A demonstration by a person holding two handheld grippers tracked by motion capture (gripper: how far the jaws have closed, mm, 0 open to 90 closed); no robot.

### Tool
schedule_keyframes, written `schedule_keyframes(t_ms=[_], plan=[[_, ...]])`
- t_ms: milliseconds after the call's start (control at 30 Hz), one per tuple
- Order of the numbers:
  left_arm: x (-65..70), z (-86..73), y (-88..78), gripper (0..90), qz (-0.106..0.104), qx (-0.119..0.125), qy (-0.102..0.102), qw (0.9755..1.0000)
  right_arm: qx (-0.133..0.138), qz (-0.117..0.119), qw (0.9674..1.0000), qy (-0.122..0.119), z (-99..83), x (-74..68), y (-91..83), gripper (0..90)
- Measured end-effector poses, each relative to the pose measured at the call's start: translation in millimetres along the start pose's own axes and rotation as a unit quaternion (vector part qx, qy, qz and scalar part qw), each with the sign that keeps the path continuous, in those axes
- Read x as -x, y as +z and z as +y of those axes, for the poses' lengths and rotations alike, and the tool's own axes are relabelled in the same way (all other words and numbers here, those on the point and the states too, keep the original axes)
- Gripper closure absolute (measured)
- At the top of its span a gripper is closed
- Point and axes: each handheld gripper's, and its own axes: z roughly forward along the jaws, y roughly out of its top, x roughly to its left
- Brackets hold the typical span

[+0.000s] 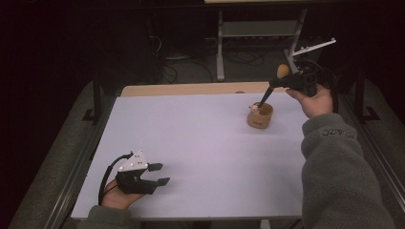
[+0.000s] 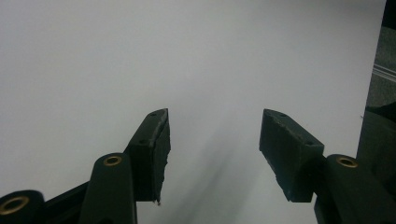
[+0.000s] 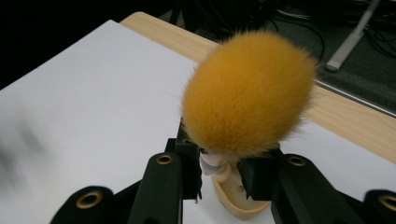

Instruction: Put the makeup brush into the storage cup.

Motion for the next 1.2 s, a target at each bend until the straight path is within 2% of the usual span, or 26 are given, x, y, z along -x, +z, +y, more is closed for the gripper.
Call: schedule_keyframes(t_ms=[133,167,333,700,767,1200], plan=[[0.2,0.1,-0.3,42.9,0.0,0.003,0.0,1.0,-0.007,-0.011,0.9998,0.011,-0.8,3.9,2.1,70.3],[0.2,0.1,-0.2,42.9,0.0,0.003,0.0,1.0,-0.007,-0.016,0.9998,0.007,-1.2,5.4,2.5,70.3],[0.5,0.3,-0.2,42.8,0.0,0.003,0.0,1.0,-0.011,-0.028,0.9994,0.016,-3.2,9.3,4.4,70.3],[0.2,0.4,-1.6,42.6,-0.001,0.002,-0.001,1.0,-0.019,-0.043,0.9982,0.036,-16.6,19.1,16.5,70.3],[-0.3,0.4,-1.4,42.5,-0.002,0.003,-0.001,1.0,-0.015,-0.042,0.998,0.044,-18.7,21.2,16.6,70.3],[-0.4,0.7,-1.7,41.3,0.0,0.004,0.0,1.0,-0.013,-0.046,0.9973,0.056,-29.3,25.1,26.5,70.3]])
